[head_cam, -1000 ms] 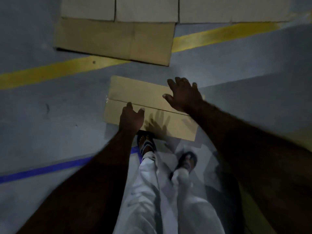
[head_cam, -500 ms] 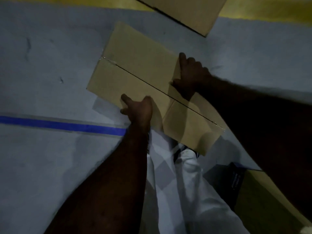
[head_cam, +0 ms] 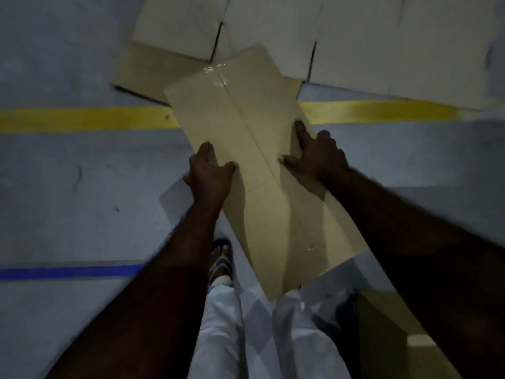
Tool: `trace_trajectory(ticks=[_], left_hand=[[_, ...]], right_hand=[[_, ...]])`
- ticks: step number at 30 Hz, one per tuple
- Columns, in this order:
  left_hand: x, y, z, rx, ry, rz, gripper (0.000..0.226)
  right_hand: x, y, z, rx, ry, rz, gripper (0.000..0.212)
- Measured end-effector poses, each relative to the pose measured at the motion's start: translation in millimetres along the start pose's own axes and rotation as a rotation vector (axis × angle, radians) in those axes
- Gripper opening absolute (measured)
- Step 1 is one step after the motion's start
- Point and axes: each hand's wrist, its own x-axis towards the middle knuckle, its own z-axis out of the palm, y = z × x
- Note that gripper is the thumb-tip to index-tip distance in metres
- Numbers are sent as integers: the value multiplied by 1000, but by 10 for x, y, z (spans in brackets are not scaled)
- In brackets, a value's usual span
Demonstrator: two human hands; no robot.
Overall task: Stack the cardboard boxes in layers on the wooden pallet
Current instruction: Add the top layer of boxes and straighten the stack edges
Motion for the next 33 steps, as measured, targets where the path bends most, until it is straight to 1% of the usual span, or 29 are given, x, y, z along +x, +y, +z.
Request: trace_trajectory(ticks=[2,4,7,10,11,15,17,19,21,22,23,24,27,28,29,31,32,33], left_hand=[[-177,465,-154,-40,-39,113,80],[-336,875,-271,-80,-108,203,84],[-621,1533,-430,-164,-290,302,88],[-954,2126,-568,-144,-474,448,73],[-1074,2290,-608,-115,-513,501,70],[-1656,2954,-672,-51,-608,700,65],[-1973,3200,-655,-73,-672,776,62],[-2269,3391,-617,-150,-777,809,55],[-2695,3550,-581,-172,-883,845,40],[-2765,3576,-545,-187,-897,867,39],[-2860,3610,-514,-199,-910,889,43],[-3000,3636,-487,-224,-936,897,54],[-3483,3631,-343,-223,-1049,863,98],[-3660,3628,-321,-221,-1095,821,104],[-3765,3610,-250,-213,-1129,796,100],[-4087,3540,-173,-181,-1201,795,74],[-4215,3501,-92,-157,-1235,807,68],[-4348,3469,-42,-137,-1265,816,70]], right_hand=[[-263,42,-487,46,52,77,98],[-504,91,-896,108,100,153,101],[-964,223,-1516,192,188,269,105],[-1442,406,-2000,251,275,355,105],[-1605,461,-2136,273,303,375,105],[-2328,678,-2658,338,420,493,107],[-2694,782,-2854,357,487,541,108],[-3052,895,-2982,375,531,587,108],[-3509,1005,-3048,406,616,656,109],[-3629,1037,-3063,427,633,670,109],[-3781,1066,-3076,445,653,685,109],[-3979,1095,-3067,453,679,715,109],[-4639,1199,-2951,475,762,839,104],[-4830,1232,-2902,479,783,876,104],[-4981,1253,-2848,481,800,909,103],[-5311,1313,-2727,488,833,980,102],[-5479,1347,-2659,495,847,1016,101],[-5622,1373,-2601,502,852,1045,101]])
